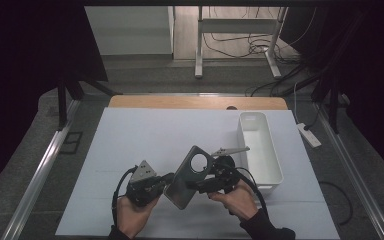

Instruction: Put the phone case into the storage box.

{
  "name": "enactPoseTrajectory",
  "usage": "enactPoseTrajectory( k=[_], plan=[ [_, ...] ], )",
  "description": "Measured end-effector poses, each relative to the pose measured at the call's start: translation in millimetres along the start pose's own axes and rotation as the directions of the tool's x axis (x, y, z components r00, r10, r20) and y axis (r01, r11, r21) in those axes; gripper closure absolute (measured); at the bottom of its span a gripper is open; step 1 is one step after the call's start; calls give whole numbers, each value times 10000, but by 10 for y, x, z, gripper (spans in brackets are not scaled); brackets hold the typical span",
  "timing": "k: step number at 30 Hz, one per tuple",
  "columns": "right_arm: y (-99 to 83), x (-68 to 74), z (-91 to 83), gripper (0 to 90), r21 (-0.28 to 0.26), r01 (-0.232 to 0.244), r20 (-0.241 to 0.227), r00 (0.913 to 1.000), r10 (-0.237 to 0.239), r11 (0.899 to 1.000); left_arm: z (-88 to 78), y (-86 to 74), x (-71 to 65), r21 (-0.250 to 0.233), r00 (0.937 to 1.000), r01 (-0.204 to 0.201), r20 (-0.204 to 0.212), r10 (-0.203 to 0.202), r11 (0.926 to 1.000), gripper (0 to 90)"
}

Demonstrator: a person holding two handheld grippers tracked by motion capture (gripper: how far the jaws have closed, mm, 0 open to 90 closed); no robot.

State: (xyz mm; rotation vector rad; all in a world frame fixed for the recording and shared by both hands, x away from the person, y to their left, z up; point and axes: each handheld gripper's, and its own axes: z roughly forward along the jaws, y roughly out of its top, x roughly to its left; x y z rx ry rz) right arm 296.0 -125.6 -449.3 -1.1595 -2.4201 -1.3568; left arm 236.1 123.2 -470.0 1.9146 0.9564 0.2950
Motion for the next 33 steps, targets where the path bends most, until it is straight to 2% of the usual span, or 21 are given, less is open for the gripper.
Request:
enactPoseTrajectory(
  k=[5,10,16,19,21,22,28,31,33],
  plan=[
    [3,-2,14,199,28,-208,-140,9997,208,9998,-4,1,-5,-27,10000,-12,2,12,10000,889],
    [0,-25,19,454,141,-747,-765,9942,755,9971,-15,3,-9,-80,10000,-13,-23,13,10000,890],
    [-10,-44,28,631,193,-1179,-1145,9862,1193,9928,-16,1,-21,-97,10000,-78,-50,77,9999,889],
    [-15,-54,30,674,149,-1291,-1232,9838,1299,9915,-17,-1,-25,-108,10000,-78,-47,77,9999,889],
    [-24,-76,33,725,158,-1632,-1522,9747,1637,9865,-19,-2,-30,-107,9999,-101,-46,101,9999,889],
    [-24,-76,33,725,158,-1632,-1522,9747,1637,9865,-20,-3,-33,-107,9999,-107,-50,106,9999,889],
    [-40,-99,39,807,218,-2051,-1843,9611,2055,9785,-25,-7,-43,-117,9998,-174,-57,173,9998,888],
    [-47,-115,38,833,245,-2353,-2029,9505,2353,9716,-33,-7,-40,-160,9997,-232,41,233,9996,886],
    [-50,-132,31,848,243,-2541,-2140,9434,2533,9669,-26,-16,-17,-222,9994,-129,331,136,9997,874]
  ],
)
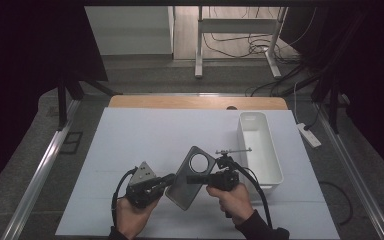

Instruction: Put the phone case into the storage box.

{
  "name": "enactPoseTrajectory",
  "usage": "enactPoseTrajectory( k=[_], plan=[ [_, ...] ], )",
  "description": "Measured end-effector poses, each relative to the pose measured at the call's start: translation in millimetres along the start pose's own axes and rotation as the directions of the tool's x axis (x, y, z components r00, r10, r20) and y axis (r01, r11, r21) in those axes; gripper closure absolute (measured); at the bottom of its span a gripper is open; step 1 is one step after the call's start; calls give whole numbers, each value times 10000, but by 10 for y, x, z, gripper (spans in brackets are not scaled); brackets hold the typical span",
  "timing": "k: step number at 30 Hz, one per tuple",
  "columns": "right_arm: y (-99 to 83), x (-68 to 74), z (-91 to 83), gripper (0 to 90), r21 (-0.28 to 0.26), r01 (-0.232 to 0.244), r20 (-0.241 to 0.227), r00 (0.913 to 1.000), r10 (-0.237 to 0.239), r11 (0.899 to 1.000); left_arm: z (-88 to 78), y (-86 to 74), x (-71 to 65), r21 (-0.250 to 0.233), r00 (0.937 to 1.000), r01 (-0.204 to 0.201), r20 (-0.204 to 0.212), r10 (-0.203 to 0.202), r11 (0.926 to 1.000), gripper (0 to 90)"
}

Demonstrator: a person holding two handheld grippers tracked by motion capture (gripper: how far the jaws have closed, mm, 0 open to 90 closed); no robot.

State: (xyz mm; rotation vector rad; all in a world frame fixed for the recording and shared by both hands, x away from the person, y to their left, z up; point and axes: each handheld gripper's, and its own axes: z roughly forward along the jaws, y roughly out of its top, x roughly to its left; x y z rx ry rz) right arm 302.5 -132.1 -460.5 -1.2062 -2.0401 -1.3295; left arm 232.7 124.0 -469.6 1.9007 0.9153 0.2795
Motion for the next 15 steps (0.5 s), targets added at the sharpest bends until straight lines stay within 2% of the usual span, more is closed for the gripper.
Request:
enactPoseTrajectory(
  k=[2,4,5,6,9,11,13,14,15],
  plan=[
    [-2,-4,-7,851,-9,-3,55,10000,3,10000,4,-8,25,-66,9997,93,220,-92,9999,853],
    [-2,-5,-8,851,-20,-7,19,10000,7,10000,2,-10,38,-89,9997,123,226,-120,9999,830],
    [-1,1,-14,852,27,116,92,9999,-116,9999,-5,-11,46,-151,9998,127,160,-125,9998,718],
    [-1,1,-14,852,27,116,92,9999,-116,9999,-15,-11,58,-190,9999,100,98,-98,9998,718],
    [0,7,-33,851,37,284,196,9994,-285,9996,-41,-18,114,-354,9999,144,-83,-147,9993,520],
    [2,13,-53,851,54,483,231,9986,-484,9988,-56,-35,176,-351,9991,403,124,-399,9986,396],
    [1,24,-66,851,83,682,311,9972,-685,9976,-60,-48,236,-269,9966,647,524,-632,9975,329],
    [1,30,-72,851,101,828,336,9960,-830,9965,-64,-55,263,-227,9946,756,729,-738,9969,296],
    [1,38,-80,851,116,957,398,9946,-961,9953,-68,-64,301,-114,9891,964,1133,-945,9953,274]
  ],
)
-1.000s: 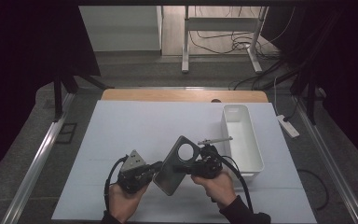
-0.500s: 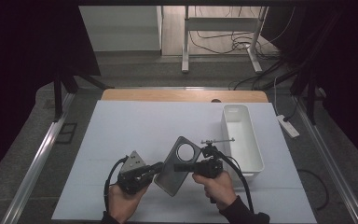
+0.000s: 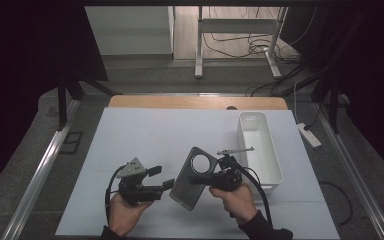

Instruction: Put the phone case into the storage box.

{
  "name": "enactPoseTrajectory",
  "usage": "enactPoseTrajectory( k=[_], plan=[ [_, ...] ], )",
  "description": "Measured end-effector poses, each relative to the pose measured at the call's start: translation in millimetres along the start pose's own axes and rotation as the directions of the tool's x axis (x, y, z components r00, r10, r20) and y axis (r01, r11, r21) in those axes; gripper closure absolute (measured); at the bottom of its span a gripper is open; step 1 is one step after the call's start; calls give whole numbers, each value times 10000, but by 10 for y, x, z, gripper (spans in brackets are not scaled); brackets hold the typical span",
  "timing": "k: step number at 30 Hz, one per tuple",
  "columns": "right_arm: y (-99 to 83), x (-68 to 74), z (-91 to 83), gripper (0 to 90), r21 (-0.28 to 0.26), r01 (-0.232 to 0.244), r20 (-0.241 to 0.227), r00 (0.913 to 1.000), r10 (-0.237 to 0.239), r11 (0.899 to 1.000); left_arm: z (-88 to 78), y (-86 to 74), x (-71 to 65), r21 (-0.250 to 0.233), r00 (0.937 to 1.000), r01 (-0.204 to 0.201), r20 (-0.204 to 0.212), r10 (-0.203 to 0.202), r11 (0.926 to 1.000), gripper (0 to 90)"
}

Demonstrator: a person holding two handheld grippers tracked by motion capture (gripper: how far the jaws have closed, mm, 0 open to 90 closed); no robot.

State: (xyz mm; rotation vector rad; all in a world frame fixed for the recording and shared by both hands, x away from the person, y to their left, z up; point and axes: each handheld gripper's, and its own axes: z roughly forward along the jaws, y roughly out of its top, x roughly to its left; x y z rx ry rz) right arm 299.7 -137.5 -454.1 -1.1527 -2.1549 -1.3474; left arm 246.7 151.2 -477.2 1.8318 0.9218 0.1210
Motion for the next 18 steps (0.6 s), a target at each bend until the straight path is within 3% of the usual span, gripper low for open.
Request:
enactPoseTrajectory(
  k=[2,5,6,7,12,18],
  plan=[
    [0,14,-19,852,47,314,76,9995,-314,9995,-19,-7,37,83,9992,169,351,-172,9998,222],
    [-3,28,-41,852,134,713,179,9973,-715,9974,-28,-8,50,216,9984,253,506,-263,9994,173],
    [-7,39,-60,851,182,1003,262,9946,-1007,9948,-31,-21,60,353,9963,146,845,-175,9993,138],
    [-7,39,-60,851,182,1003,262,9946,-1007,9948,-31,-21,60,353,9963,146,845,-175,9993,92],
    [-15,71,-112,852,321,1704,497,9839,-1718,9849,-12,-60,69,544,9918,108,1269,-177,9985,55],
    [-33,92,-126,853,496,2226,606,9724,-2254,9737,15,-91,87,627,9849,29,1727,-137,9980,0]
  ],
)
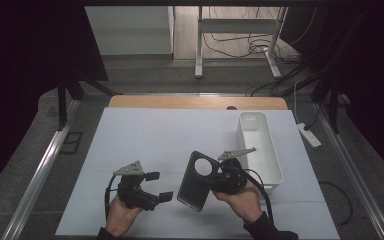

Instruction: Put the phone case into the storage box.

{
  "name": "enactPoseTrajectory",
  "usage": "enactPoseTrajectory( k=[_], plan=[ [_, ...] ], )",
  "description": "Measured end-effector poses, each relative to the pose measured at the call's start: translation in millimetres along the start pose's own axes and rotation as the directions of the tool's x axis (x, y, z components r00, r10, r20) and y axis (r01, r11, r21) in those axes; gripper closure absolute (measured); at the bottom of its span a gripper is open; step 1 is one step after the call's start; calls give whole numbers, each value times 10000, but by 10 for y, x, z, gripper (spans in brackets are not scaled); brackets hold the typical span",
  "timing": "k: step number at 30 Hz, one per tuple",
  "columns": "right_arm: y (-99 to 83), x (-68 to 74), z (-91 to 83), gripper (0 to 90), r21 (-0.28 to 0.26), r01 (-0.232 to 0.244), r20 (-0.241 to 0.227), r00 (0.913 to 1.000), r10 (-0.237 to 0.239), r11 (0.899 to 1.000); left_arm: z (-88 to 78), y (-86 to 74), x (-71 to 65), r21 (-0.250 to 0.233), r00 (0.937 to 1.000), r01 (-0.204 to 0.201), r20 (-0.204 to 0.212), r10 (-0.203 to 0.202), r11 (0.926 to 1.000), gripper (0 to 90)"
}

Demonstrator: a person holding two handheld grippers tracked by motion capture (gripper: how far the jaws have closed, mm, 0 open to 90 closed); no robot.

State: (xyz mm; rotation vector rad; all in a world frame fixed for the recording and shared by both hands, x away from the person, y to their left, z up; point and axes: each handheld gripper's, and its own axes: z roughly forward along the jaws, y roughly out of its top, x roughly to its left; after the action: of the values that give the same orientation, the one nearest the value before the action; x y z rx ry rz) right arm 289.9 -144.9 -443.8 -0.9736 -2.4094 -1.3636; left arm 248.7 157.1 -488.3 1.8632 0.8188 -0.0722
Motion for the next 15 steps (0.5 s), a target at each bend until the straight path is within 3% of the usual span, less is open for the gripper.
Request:
enactPoseTrajectory(
  k=[5,11,15],
  plan=[
    [-1,4,-21,853,33,149,-74,9999,-148,9999,14,-30,9,58,9997,-117,215,116,9999,0],
    [-1,42,-32,852,165,827,-90,9965,-825,9964,65,-51,-4,353,9987,-461,226,453,9983,0],
    [-3,64,-23,852,255,1027,-113,9947,-1025,9944,90,-48,-27,414,9972,-640,404,624,9971,0]
  ],
)
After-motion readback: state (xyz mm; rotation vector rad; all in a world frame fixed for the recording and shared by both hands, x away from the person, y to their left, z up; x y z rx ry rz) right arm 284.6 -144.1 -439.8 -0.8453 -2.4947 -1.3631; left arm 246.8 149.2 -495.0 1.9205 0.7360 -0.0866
